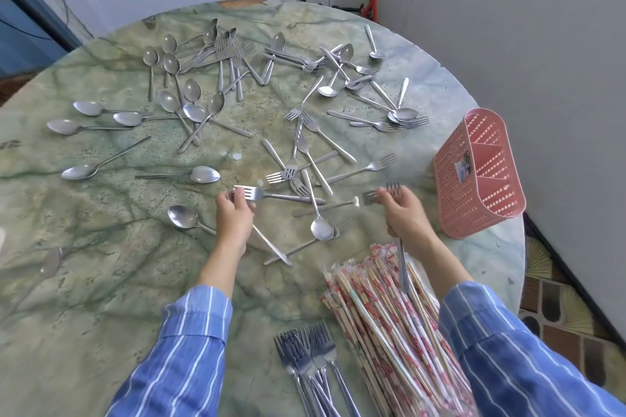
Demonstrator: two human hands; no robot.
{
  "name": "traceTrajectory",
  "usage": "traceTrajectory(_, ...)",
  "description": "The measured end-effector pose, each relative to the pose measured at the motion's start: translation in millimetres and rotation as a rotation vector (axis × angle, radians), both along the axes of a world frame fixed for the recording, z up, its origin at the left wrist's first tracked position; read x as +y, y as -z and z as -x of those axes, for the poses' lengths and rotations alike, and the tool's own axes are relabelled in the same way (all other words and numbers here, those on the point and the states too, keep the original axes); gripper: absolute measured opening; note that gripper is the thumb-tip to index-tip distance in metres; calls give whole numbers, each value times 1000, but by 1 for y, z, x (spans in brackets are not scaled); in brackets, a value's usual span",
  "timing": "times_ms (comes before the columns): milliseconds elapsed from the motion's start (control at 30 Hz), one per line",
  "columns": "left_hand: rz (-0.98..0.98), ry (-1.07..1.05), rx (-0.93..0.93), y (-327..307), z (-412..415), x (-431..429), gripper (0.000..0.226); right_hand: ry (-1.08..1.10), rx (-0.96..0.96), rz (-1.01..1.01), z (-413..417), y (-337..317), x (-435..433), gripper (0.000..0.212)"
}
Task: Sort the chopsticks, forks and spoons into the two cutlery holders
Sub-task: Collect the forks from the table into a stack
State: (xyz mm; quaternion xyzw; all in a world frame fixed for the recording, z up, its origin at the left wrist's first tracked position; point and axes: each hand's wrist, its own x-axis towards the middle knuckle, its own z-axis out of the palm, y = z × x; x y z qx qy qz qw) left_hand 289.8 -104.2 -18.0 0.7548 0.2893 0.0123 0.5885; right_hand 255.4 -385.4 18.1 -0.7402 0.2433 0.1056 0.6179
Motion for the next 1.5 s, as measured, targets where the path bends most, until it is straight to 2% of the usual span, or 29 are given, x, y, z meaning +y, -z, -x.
traceTrajectory(100,49,-49,-133,-6,0,9,24,89,-177,30,-3,-9,-4,25)
traceTrajectory(167,-5,-51,-195,-7,-2,15,31,134,-310,162,-6,-17,-9,22)
traceTrajectory(233,-59,-56,-241,-10,-3,21,30,182,-386,227,-9,-25,-13,28)
traceTrajectory(300,-54,-73,-290,-17,-6,24,21,223,-424,156,-13,-36,-14,30)
traceTrajectory(367,90,-74,-350,-27,-7,22,22,248,-424,1,-17,-42,-11,28)
traceTrajectory(467,292,-78,-398,-40,-11,16,23,206,-367,-156,-20,-43,-4,34)
traceTrajectory(567,404,-107,-360,-50,-15,9,22,157,-189,-305,-19,-37,7,30)
traceTrajectory(733,500,-132,-209,-56,-31,-1,26,225,86,-355,-16,-18,22,14)
traceTrajectory(833,394,19,-152,-55,-44,-3,26,248,226,-323,-14,-4,28,5)
traceTrajectory(900,281,139,-89,-50,-55,-5,29,280,302,-319,-12,4,33,16)
traceTrajectory(1000,-103,304,37,-43,-69,-10,45,174,430,-260,-7,10,42,26)
traceTrajectory(1033,-244,364,67,-41,-72,-12,42,118,464,-197,-6,11,45,27)
traceTrajectory(1133,-486,527,153,-34,-73,-23,35,24,487,-16,-7,13,54,27)
traceTrajectory(1267,-682,591,191,-23,-68,-33,48,21,439,0,-8,17,56,21)
traceTrajectory(1367,-675,550,177,-21,-67,-37,41,115,256,-200,-7,15,51,14)
traceTrajectory(1500,-408,357,229,-17,-70,-30,31,325,39,-251,-14,2,37,6)
